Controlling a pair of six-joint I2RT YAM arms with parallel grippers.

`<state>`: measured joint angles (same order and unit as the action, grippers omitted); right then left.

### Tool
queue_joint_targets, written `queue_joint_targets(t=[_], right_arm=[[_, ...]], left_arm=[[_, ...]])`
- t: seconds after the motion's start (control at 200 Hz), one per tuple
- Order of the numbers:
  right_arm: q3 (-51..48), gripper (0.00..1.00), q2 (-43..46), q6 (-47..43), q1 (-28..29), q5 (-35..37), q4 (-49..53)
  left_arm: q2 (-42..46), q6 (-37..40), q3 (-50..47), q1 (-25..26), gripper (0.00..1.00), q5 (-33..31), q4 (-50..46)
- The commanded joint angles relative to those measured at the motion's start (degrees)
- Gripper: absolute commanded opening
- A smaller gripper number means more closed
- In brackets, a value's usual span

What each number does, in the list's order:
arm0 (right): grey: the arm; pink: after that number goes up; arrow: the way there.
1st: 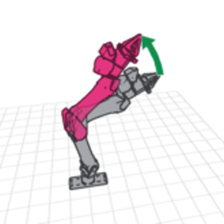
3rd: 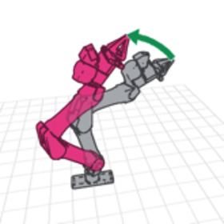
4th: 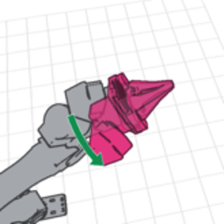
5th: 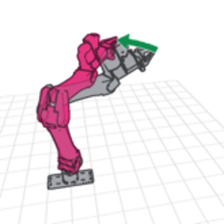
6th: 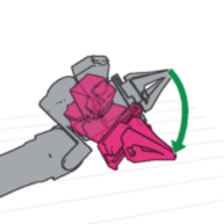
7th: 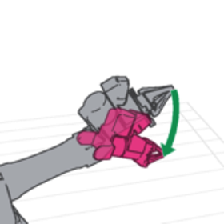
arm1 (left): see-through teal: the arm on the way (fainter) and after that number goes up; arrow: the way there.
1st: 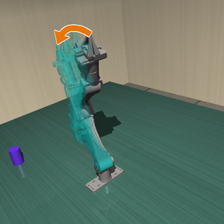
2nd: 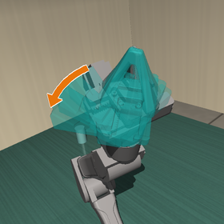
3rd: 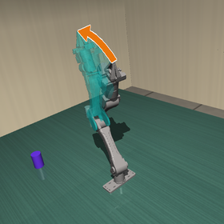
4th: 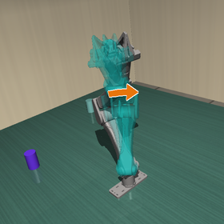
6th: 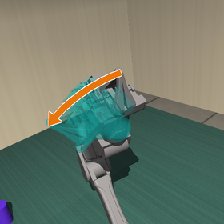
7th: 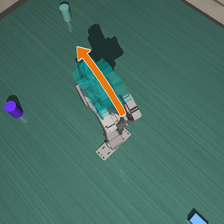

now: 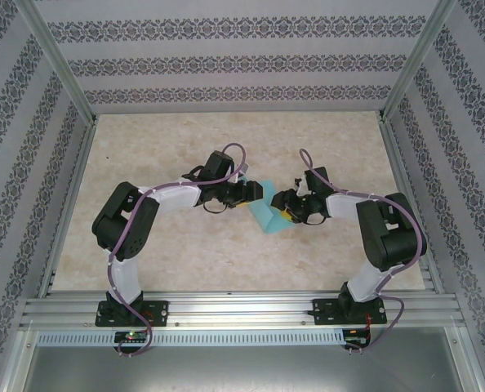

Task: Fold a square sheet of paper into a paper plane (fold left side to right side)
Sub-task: First fold in half a square sheet of paper at the center of the table.

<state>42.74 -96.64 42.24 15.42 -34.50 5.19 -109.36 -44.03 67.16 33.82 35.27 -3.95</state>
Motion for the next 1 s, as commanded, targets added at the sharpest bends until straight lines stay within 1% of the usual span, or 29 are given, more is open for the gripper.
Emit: queue_joint_targets(t=[0.0,0.255,0.38,0.52,0.824,0.904,0.994], right_arm=[[-1.18,0.53,1.27,-0.56,2.18,1.72,3.24],[-3.78,0.53,3.42,5.09,6.35,2.02,-0.58],[-3.63,0.53,5.06,5.18,6.70,4.21,0.72],[-4.05,0.53,6.84,5.60,5.36,5.67,0.54],[-4.57,0.53,11.23,4.57,1.84,4.11,0.07],[-5.33,0.53,12.53,3.89,0.45,2.83,-0.63],[-6.20,0.53,14.13,2.72,-1.49,-0.22,-2.55]], left_arm=[[0.64,0.85,1.84,0.45,0.70,-1.08,-0.69],[1.25,2.31,2.63,0.42,0.70,-2.31,-3.12],[1.57,2.48,2.49,0.38,0.70,-2.56,-3.73],[2.39,2.94,1.47,0.38,0.70,-3.23,-4.62],[3.49,2.90,0.09,0.49,0.70,-3.45,-4.32],[3.63,3.07,-0.17,0.39,0.71,-3.36,-4.34],[3.83,3.12,-0.51,0.44,0.71,-3.28,-4.25]])
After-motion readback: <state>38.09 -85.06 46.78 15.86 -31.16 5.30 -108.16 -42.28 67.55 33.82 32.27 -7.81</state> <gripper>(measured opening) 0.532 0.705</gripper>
